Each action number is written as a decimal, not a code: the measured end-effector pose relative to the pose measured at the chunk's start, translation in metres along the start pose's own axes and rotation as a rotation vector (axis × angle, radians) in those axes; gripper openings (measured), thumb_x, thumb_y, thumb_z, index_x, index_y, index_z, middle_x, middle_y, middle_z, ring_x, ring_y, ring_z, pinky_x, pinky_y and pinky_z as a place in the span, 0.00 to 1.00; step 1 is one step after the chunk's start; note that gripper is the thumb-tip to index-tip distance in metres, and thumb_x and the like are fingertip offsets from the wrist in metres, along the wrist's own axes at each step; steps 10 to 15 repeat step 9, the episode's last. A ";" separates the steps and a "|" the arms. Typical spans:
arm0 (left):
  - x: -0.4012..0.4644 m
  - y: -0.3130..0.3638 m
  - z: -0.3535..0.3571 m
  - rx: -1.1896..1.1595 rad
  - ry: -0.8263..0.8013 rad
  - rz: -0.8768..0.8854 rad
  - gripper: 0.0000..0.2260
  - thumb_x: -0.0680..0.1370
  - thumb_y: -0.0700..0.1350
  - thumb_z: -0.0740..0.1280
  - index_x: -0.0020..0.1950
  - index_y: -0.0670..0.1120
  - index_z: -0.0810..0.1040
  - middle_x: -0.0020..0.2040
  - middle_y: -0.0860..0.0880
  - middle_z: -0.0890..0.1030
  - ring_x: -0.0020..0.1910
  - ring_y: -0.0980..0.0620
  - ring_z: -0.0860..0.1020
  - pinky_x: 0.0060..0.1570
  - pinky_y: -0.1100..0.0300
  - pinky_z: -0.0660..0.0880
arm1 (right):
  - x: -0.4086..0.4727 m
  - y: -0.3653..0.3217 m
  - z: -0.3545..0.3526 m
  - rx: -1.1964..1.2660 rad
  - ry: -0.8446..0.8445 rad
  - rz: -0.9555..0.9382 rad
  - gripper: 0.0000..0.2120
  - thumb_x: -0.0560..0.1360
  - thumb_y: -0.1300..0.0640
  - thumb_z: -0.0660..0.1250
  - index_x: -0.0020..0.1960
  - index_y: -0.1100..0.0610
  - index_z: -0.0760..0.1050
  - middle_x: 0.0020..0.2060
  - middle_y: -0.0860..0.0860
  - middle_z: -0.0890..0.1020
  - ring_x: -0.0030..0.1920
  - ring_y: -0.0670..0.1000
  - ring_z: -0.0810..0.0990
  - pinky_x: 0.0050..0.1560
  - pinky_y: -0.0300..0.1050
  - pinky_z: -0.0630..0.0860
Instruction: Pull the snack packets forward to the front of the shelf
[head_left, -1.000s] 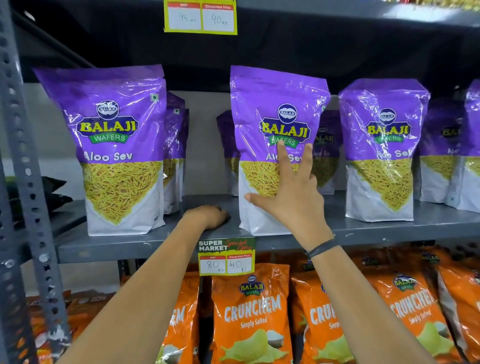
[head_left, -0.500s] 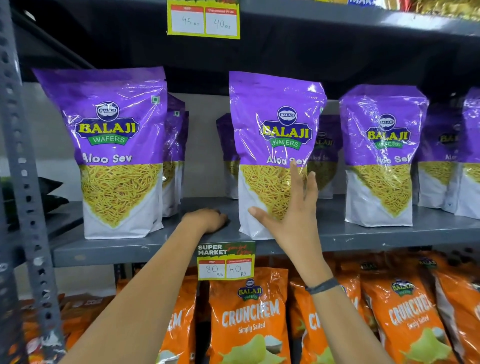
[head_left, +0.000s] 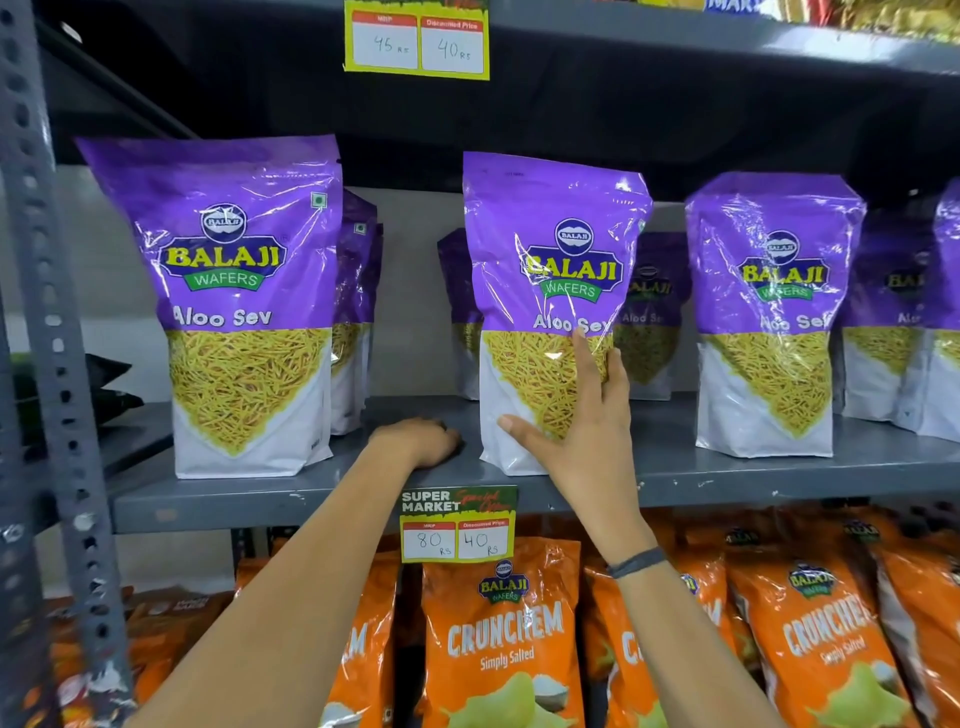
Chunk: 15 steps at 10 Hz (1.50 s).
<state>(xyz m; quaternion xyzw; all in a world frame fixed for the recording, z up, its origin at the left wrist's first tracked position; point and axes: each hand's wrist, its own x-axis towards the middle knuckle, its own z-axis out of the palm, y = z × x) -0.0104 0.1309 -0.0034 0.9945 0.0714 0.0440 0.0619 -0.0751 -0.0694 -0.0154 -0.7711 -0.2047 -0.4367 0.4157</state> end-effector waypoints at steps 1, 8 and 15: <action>-0.001 0.000 0.000 -0.009 0.005 0.000 0.26 0.80 0.56 0.48 0.74 0.47 0.67 0.77 0.43 0.67 0.73 0.43 0.67 0.72 0.44 0.64 | 0.001 0.000 0.003 -0.009 0.003 -0.002 0.48 0.65 0.36 0.70 0.77 0.46 0.51 0.75 0.62 0.54 0.75 0.63 0.54 0.69 0.61 0.63; -0.009 0.002 -0.004 -0.026 0.012 0.015 0.26 0.80 0.55 0.48 0.74 0.47 0.67 0.76 0.43 0.67 0.73 0.43 0.68 0.72 0.44 0.64 | 0.004 0.000 0.010 -0.019 -0.017 0.025 0.48 0.67 0.36 0.70 0.77 0.46 0.48 0.76 0.60 0.52 0.76 0.62 0.51 0.70 0.62 0.62; -0.009 0.003 -0.004 -0.051 0.065 -0.001 0.24 0.80 0.54 0.50 0.71 0.44 0.71 0.73 0.40 0.71 0.69 0.41 0.71 0.70 0.44 0.67 | -0.001 0.001 0.005 0.107 0.043 0.044 0.46 0.68 0.40 0.71 0.76 0.47 0.48 0.76 0.59 0.51 0.77 0.59 0.51 0.71 0.59 0.61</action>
